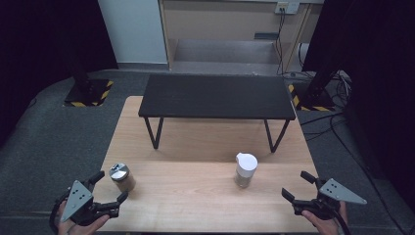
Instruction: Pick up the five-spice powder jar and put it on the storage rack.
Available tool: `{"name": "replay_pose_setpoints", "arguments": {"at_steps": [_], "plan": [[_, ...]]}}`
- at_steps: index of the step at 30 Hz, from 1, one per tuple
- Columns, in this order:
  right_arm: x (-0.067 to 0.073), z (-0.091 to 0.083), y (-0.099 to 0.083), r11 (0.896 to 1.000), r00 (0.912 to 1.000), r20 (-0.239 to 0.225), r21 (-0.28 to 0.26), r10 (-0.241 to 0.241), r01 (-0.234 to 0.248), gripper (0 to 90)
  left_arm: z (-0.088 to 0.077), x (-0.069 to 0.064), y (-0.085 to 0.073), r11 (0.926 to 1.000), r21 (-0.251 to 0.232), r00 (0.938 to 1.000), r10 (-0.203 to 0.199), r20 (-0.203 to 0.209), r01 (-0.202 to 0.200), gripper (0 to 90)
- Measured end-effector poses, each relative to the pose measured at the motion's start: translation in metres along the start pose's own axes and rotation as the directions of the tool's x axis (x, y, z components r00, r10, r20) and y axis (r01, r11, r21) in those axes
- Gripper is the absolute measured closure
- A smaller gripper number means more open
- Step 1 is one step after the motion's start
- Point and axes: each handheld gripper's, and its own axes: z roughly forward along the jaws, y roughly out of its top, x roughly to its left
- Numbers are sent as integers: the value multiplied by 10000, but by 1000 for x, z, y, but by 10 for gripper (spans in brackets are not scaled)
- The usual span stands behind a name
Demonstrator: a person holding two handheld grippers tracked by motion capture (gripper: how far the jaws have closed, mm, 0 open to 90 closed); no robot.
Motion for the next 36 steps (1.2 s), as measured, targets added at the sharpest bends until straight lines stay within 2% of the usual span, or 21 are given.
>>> {"name": "replay_pose_setpoints", "arguments": {"at_steps": [36], "plan": [[-2,1,0,10000,9999,-139,2,85,-85,46,-2,2,-1,9998,-185,9997,83,243,-78,28]]}}
